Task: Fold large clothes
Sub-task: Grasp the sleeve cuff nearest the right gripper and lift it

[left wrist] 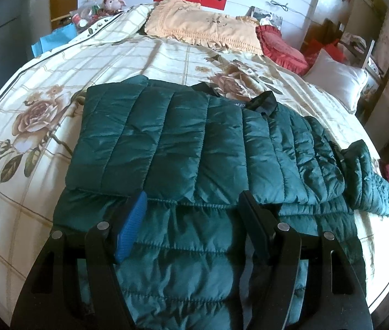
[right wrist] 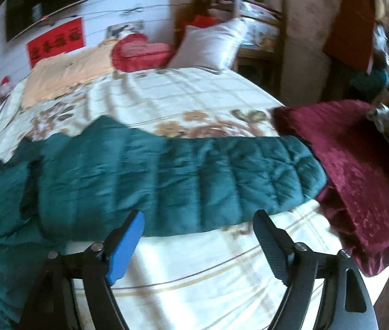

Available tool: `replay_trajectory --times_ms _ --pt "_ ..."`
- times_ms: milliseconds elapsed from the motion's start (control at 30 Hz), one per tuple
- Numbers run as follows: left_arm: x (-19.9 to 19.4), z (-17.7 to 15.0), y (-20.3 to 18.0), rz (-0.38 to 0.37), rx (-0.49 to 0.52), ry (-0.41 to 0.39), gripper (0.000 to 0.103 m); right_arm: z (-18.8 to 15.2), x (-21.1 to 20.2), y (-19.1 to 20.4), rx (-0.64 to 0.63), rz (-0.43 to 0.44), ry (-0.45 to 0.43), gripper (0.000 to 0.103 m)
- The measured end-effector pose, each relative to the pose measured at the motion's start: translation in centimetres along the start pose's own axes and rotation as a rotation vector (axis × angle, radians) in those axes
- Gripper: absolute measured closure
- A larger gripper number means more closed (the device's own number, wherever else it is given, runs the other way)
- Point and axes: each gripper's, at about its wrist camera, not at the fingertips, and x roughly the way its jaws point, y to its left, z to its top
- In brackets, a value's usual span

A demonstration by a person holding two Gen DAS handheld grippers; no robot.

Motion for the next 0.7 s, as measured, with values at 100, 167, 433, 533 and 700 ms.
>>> replay_trajectory --times_ms 100,167,433,533,700 --pt "0.1 0.0 0.1 -0.001 -0.002 0.003 0.034 0.2 1.3 -2.7 0.070 -0.046 0.004 0.020" --pt "0.2 0.0 0.1 -0.003 -0.003 0.003 0.034 0.5 2.4 -5.0 0.138 -0.063 0.017 0.020" --pt "0.6 -0.2 -0.1 0.002 0.018 0.019 0.034 0.7 6.2 -11.5 0.379 -0.107 0.090 0.020" --pt "0.9 -0.2 -0.1 0.008 0.019 0.025 0.034 0.8 7.4 -12.7 0.434 -0.107 0.096 0.020" --pt "1.2 -0.1 0.2 0.015 0.019 0.035 0.034 1.3 8.6 -13.7 0.498 -0.105 0.081 0.020"
